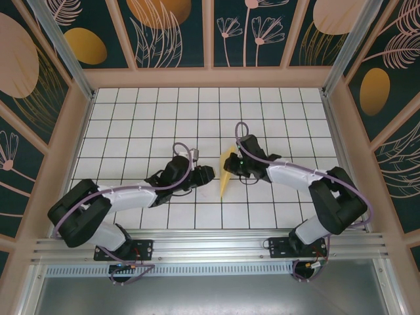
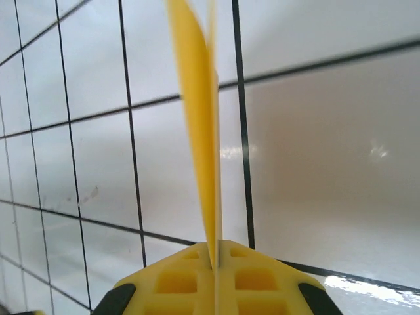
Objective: Fold a paper plane with a square sheet of paper (pick it up from the middle)
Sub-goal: Turn over the square sheet of paper at the center of the table.
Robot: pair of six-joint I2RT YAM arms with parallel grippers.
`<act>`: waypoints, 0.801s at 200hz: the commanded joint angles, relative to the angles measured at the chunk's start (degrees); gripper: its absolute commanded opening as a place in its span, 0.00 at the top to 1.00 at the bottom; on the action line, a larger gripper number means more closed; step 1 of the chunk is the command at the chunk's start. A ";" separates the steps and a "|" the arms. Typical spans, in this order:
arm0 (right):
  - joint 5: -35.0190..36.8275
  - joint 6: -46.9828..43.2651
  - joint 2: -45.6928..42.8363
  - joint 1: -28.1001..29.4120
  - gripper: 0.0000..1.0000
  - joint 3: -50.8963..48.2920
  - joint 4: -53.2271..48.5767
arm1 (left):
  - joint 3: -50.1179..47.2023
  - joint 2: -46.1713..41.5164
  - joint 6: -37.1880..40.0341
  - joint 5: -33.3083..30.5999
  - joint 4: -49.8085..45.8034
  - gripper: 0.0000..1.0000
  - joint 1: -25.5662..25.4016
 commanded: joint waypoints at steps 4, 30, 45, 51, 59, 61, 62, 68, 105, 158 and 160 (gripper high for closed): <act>16.33 -7.71 -1.87 2.01 1.00 9.22 -19.93 | 0.22 -1.03 2.93 -5.15 -5.70 0.71 0.25; 34.29 -11.03 2.64 4.57 1.00 18.53 -34.87 | 0.13 -1.62 3.40 -6.16 -5.65 0.68 1.23; 39.16 -11.75 6.57 5.37 1.00 21.22 -39.58 | 0.61 -0.78 3.73 -5.23 -5.55 0.68 2.10; 39.55 -12.08 7.90 5.60 1.00 21.44 -40.04 | 1.07 -0.40 3.98 -4.77 -5.79 0.68 2.48; 39.20 -12.03 10.01 5.87 1.00 21.76 -40.23 | 1.70 -0.12 4.30 -4.83 -6.56 0.68 2.75; 39.15 -11.87 10.45 6.02 1.00 21.88 -40.29 | 1.80 -0.19 4.34 -5.00 -6.77 0.68 2.84; 39.10 -11.78 10.80 6.14 1.00 21.90 -40.36 | 1.90 -0.20 4.31 -5.04 -6.82 0.68 2.87; 39.15 -11.17 12.20 6.94 1.00 22.40 -40.67 | 2.00 -0.41 4.22 -5.74 -7.58 0.68 3.03; 39.90 -7.93 23.60 12.17 0.97 28.03 -41.91 | -1.77 -4.61 -0.87 -12.48 -11.16 0.66 7.56; 26.40 -8.39 29.96 16.49 0.70 34.96 -36.98 | 0.24 -8.09 -1.18 -18.06 -18.25 0.66 9.47; 25.34 -8.67 29.38 16.36 0.68 34.74 -36.40 | 0.24 -8.24 -1.24 -18.12 -18.40 0.66 9.49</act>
